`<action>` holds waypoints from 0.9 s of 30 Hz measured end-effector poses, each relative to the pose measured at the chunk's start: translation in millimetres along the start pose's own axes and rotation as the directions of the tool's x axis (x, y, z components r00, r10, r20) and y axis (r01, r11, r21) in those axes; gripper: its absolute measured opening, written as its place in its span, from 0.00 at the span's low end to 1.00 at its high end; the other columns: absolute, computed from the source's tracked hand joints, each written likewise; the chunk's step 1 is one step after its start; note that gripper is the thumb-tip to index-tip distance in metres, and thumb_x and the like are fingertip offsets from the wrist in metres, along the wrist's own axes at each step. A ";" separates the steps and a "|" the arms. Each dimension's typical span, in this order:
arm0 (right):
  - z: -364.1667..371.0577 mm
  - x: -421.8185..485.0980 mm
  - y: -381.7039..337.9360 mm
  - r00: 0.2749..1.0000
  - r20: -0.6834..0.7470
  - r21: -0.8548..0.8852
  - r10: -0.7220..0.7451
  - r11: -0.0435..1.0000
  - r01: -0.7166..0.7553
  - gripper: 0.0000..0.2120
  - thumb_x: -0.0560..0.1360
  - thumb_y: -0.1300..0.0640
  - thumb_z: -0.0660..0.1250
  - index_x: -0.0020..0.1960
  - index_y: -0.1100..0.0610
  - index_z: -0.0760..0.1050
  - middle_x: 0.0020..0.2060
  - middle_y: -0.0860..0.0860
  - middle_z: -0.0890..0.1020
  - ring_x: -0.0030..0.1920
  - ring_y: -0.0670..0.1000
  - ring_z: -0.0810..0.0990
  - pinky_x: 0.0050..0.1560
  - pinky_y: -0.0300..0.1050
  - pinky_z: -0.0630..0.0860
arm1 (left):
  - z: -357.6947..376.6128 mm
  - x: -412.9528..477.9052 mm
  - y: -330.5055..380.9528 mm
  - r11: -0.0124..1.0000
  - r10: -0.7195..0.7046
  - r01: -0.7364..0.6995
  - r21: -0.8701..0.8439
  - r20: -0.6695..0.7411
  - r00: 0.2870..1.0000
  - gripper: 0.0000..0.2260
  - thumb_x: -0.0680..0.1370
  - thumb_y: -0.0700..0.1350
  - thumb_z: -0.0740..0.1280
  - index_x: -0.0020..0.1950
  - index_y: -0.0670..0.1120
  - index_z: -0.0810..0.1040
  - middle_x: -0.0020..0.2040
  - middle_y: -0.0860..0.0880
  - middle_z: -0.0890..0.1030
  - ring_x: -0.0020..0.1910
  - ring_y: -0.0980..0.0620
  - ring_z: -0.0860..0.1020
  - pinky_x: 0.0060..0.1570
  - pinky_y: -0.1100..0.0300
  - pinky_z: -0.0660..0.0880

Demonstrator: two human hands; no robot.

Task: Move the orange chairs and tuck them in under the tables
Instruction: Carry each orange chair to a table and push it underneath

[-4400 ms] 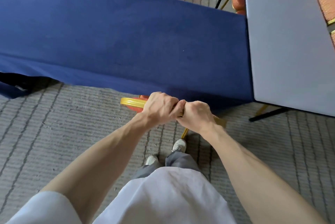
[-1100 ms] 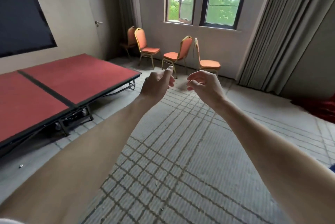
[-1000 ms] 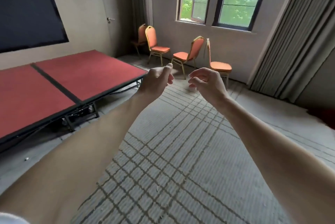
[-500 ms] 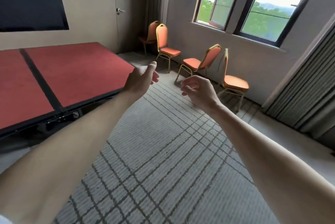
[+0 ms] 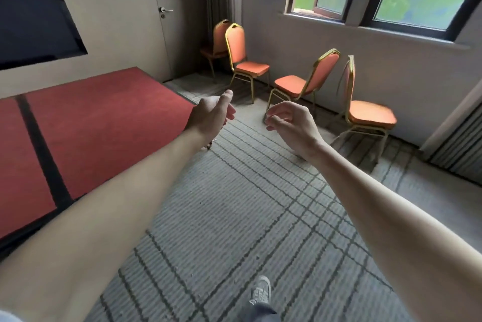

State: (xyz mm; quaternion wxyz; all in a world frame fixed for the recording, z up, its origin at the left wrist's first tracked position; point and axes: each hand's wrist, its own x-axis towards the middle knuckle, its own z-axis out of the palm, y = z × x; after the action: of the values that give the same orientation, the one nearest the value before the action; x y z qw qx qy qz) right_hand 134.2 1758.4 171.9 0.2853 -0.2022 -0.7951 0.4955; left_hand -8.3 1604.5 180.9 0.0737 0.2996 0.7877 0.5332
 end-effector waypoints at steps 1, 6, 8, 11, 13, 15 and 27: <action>-0.6 18.3 7.5 1.000 0.001 0.005 -0.001 1.000 0.001 0.06 0.70 0.59 0.70 0.45 0.51 0.82 0.40 0.51 0.86 0.41 0.50 0.86 0.51 0.56 0.83 | 6.1 17.6 -3.1 1.000 0.005 -0.005 0.004 0.012 1.000 0.24 0.80 0.62 0.56 0.41 0.46 0.83 0.39 0.52 0.85 0.42 0.49 0.83 0.44 0.57 0.76; -20.2 179.5 40.2 1.000 0.025 -0.053 -0.001 0.999 0.002 0.06 0.72 0.58 0.70 0.47 0.50 0.82 0.40 0.48 0.86 0.39 0.46 0.85 0.48 0.51 0.83 | 54.1 175.5 2.1 0.997 0.035 -0.038 0.073 0.039 0.999 0.25 0.78 0.64 0.55 0.39 0.49 0.82 0.38 0.54 0.85 0.44 0.51 0.83 0.54 0.48 0.78; -25.0 236.6 47.3 0.999 0.029 -0.074 -0.020 0.997 0.022 0.06 0.71 0.58 0.70 0.46 0.50 0.82 0.38 0.48 0.86 0.38 0.45 0.85 0.49 0.50 0.82 | 68.4 228.3 6.4 0.995 0.057 -0.059 0.079 0.027 0.998 0.25 0.78 0.64 0.55 0.39 0.49 0.82 0.38 0.54 0.85 0.44 0.52 0.83 0.56 0.47 0.77; -21.9 311.3 63.6 0.998 0.056 -0.078 -0.031 0.996 0.036 0.05 0.71 0.57 0.70 0.45 0.49 0.82 0.39 0.48 0.86 0.39 0.46 0.85 0.52 0.51 0.82 | 84.3 295.3 2.1 0.994 0.057 -0.060 0.089 0.025 0.998 0.24 0.78 0.63 0.55 0.39 0.49 0.82 0.37 0.54 0.85 0.44 0.53 0.82 0.55 0.48 0.77; -16.4 360.3 79.3 0.996 0.084 -0.081 -0.032 0.996 0.039 0.05 0.71 0.57 0.70 0.45 0.48 0.81 0.40 0.48 0.86 0.39 0.47 0.86 0.52 0.53 0.82 | 92.7 344.9 -5.6 0.996 0.034 -0.035 0.086 0.013 0.999 0.24 0.78 0.63 0.55 0.40 0.49 0.82 0.37 0.54 0.85 0.43 0.54 0.82 0.55 0.48 0.77; -10.2 398.0 94.7 0.994 0.099 -0.098 -0.037 0.994 0.047 0.06 0.70 0.56 0.70 0.45 0.47 0.81 0.40 0.47 0.86 0.40 0.47 0.86 0.52 0.53 0.81 | 98.3 384.5 -15.9 0.998 0.015 -0.014 0.064 -0.004 1.000 0.24 0.80 0.62 0.55 0.40 0.48 0.83 0.38 0.53 0.85 0.44 0.54 0.82 0.55 0.49 0.77; 55.1 743.1 192.4 0.973 0.228 -0.237 -0.046 0.966 0.101 0.09 0.72 0.55 0.69 0.51 0.47 0.81 0.43 0.46 0.85 0.45 0.45 0.84 0.50 0.47 0.81 | 126.2 728.3 -131.7 0.991 -0.093 0.099 0.085 -0.074 0.993 0.23 0.81 0.62 0.55 0.42 0.49 0.82 0.40 0.54 0.84 0.46 0.52 0.81 0.52 0.54 0.76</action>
State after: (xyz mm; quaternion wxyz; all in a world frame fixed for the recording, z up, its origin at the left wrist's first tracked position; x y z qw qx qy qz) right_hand -455.7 2252.6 167.2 0.1863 -0.1502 -0.8843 0.4010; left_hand -594.8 2072.8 159.6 0.0583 0.2457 0.8261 0.5038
